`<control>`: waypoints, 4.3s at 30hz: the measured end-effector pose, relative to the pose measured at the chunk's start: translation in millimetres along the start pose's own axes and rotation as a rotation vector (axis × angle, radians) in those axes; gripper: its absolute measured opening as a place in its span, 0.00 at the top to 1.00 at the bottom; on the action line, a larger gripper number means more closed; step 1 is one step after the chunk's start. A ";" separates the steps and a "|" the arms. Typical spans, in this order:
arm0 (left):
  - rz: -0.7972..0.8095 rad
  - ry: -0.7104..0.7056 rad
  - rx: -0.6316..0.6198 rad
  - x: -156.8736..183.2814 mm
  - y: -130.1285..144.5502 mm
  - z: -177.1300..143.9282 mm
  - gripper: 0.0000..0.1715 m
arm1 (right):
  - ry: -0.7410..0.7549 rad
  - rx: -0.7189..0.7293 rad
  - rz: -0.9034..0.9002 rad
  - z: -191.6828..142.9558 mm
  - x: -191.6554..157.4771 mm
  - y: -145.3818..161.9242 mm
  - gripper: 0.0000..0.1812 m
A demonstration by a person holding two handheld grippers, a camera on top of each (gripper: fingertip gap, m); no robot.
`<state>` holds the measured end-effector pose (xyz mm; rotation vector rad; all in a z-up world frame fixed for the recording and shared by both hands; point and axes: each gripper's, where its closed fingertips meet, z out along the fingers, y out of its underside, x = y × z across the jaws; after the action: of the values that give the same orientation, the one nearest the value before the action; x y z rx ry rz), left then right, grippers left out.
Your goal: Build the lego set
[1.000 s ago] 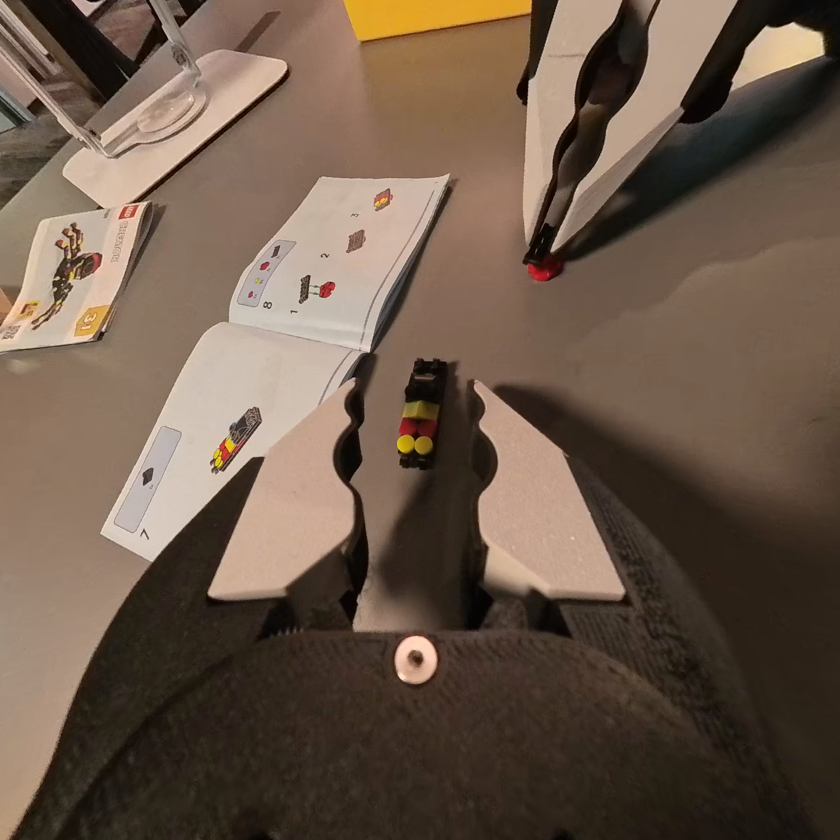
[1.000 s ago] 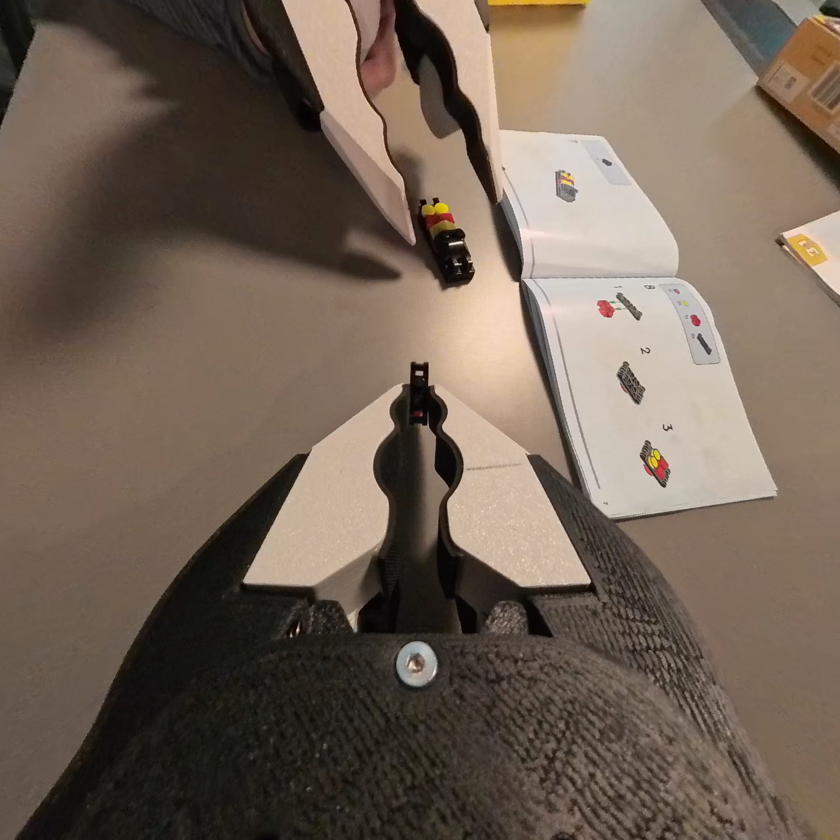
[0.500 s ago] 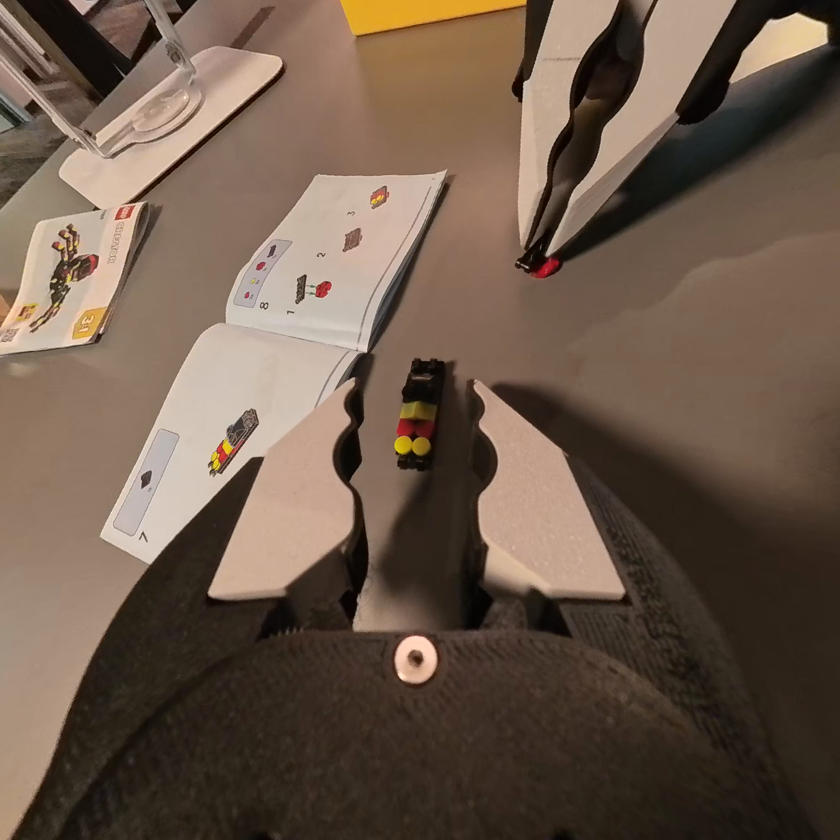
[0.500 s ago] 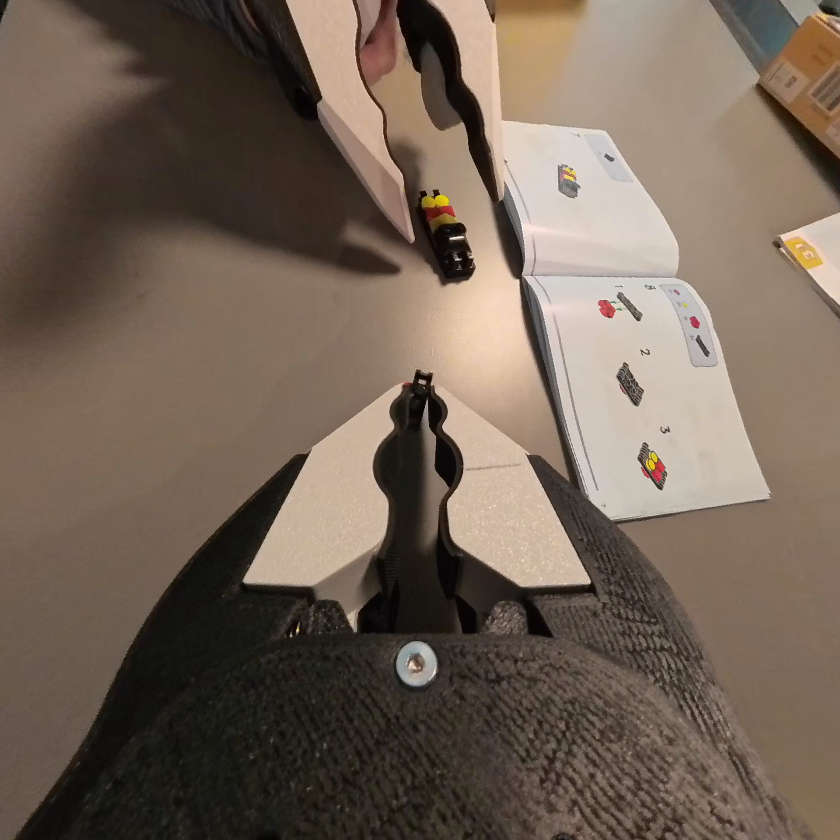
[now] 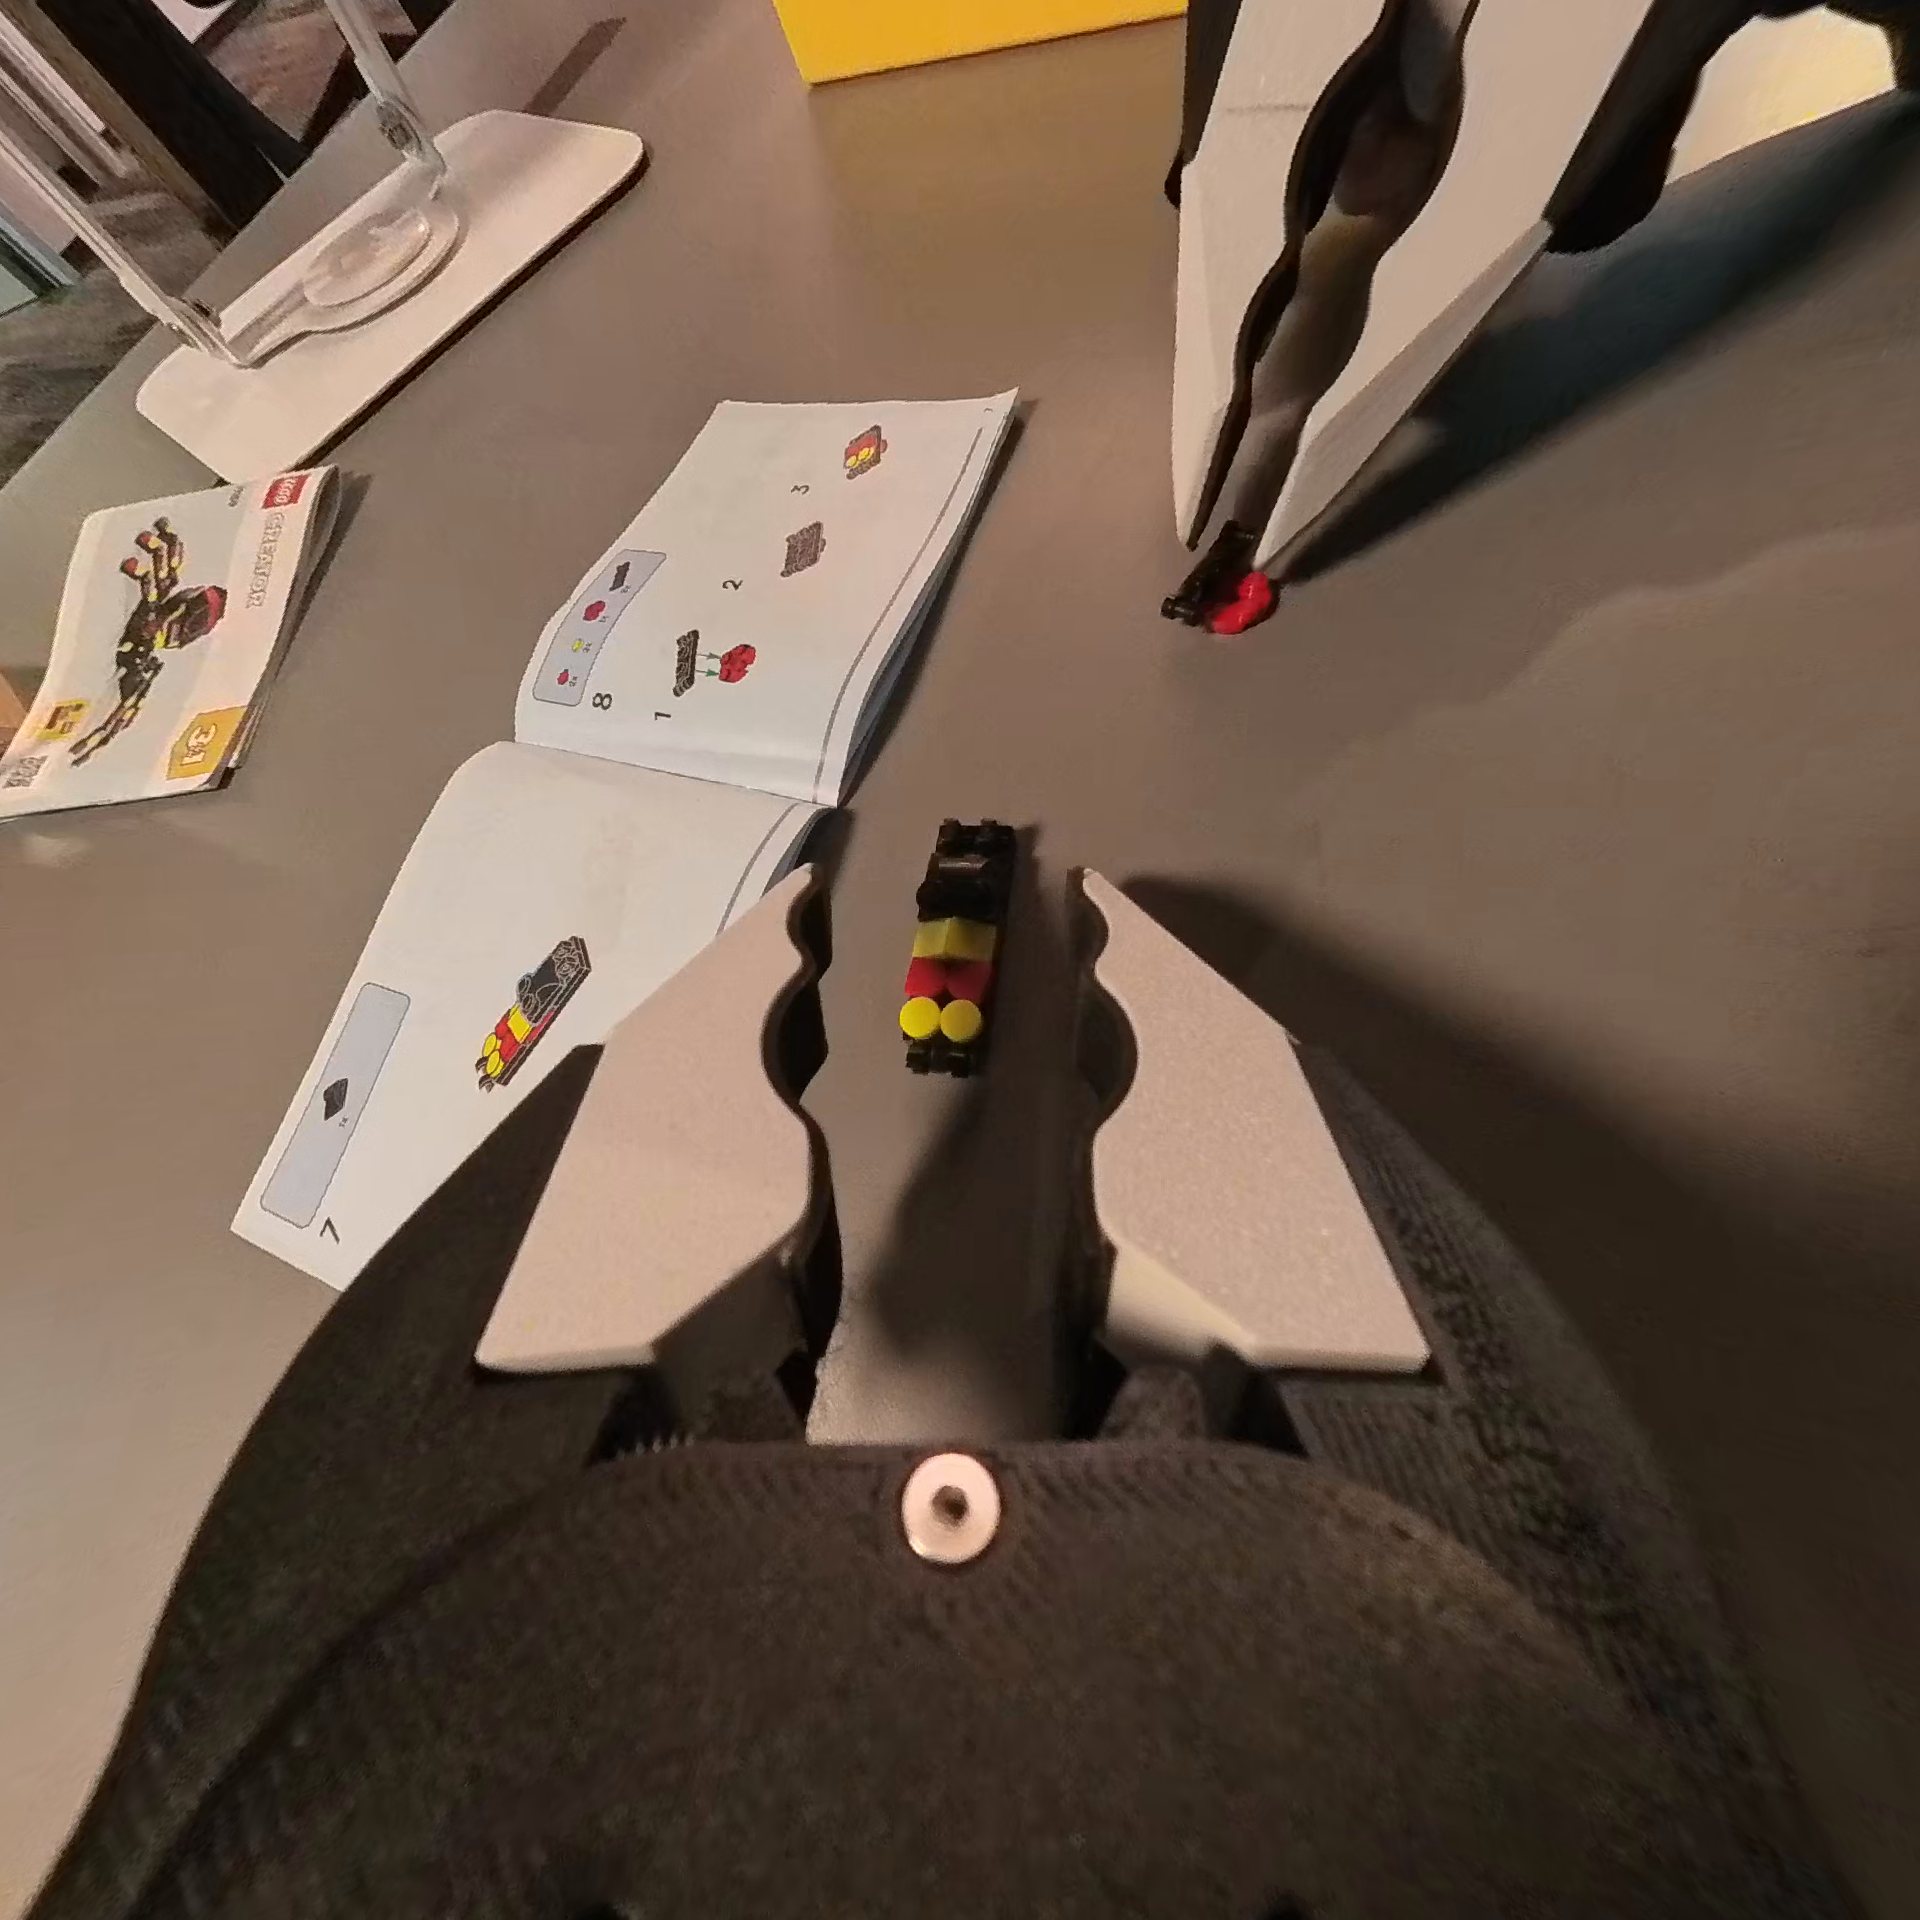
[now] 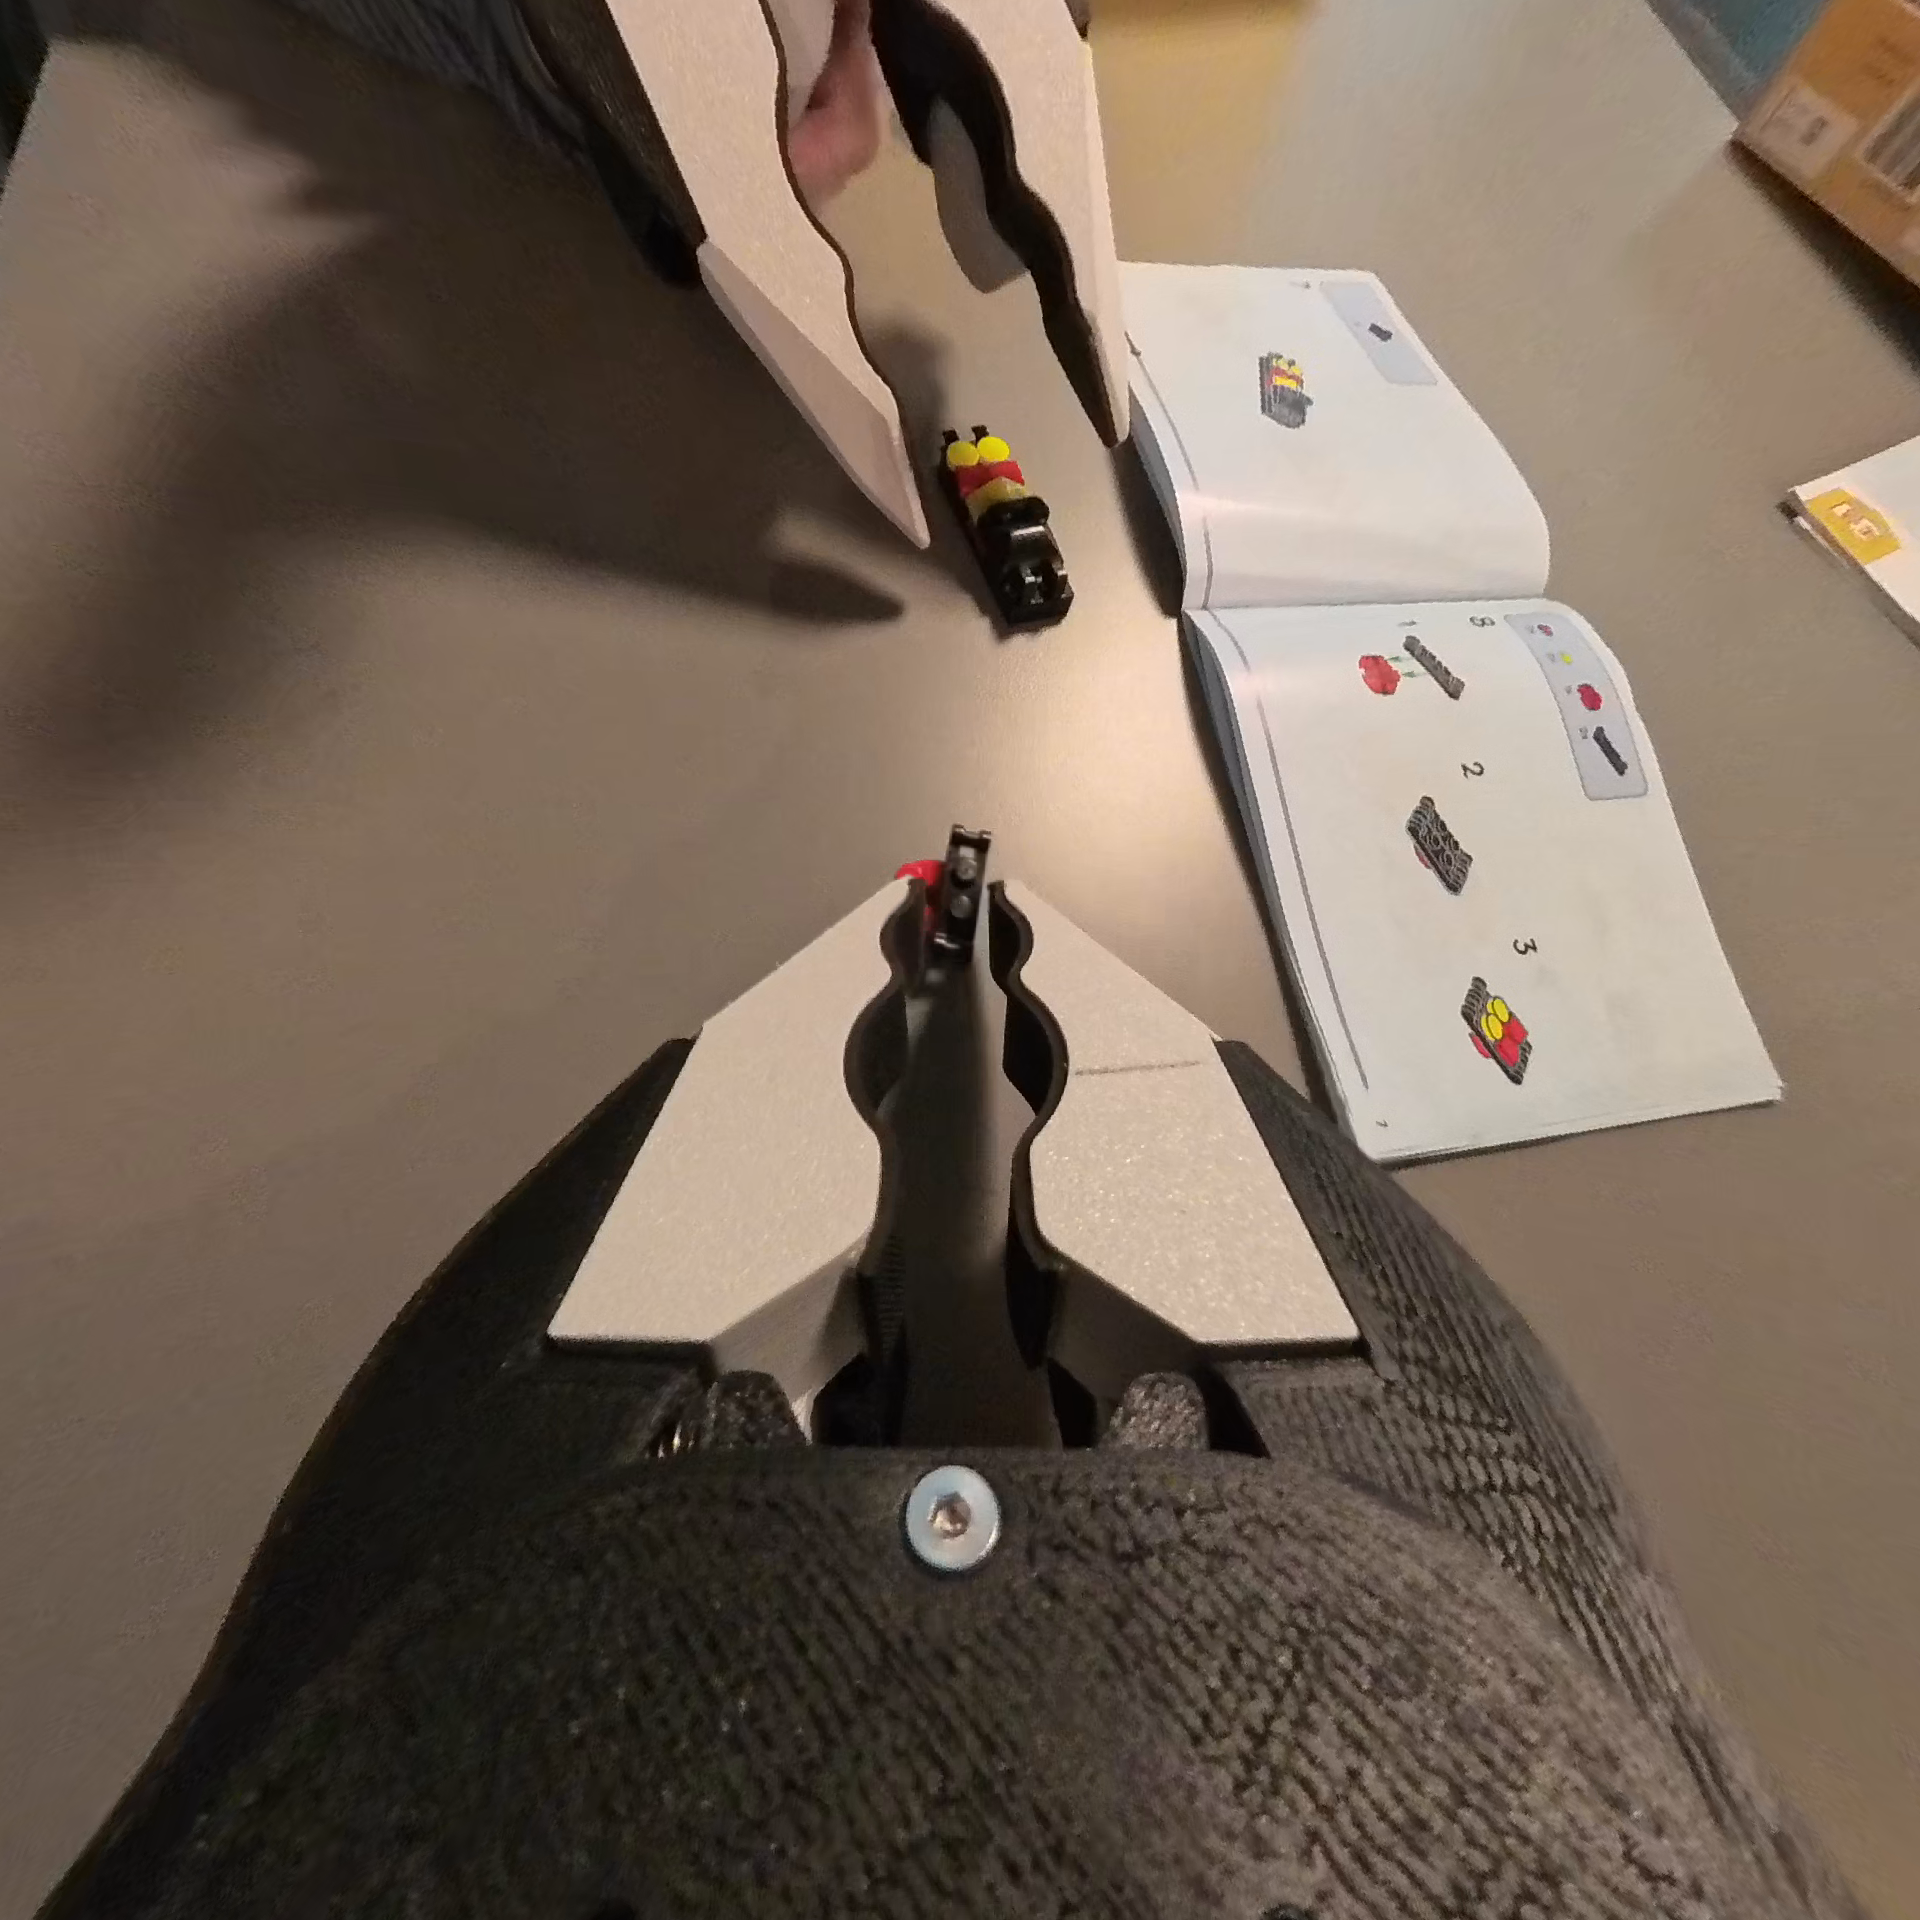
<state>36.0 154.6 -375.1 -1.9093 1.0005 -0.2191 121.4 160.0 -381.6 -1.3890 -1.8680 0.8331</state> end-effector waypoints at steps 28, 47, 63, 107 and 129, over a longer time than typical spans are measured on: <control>0.008 0.000 -0.006 0.4 0.6 0.4 0.74 | 0.015 -0.060 0.054 -0.1 6.0 11.1 0.95; 0.021 -0.004 -0.010 1.3 1.1 0.8 0.74 | -0.054 0.027 0.006 -4.1 -3.9 -2.3 0.97; 0.039 -0.008 -0.015 2.9 1.2 1.8 0.74 | -0.088 0.008 -0.084 -0.8 0.6 2.0 0.97; 0.066 -0.011 -0.024 4.7 1.6 3.2 0.75 | -0.107 0.006 -0.068 0.1 -2.2 1.9 0.97; 0.067 -0.009 -0.024 4.7 1.5 3.0 0.75 | -0.114 0.016 -0.055 -2.7 -3.3 1.8 0.96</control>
<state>39.8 152.8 -379.0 -1.8934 1.0631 -0.1608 125.3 157.5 -381.9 -1.2984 -1.9722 0.9144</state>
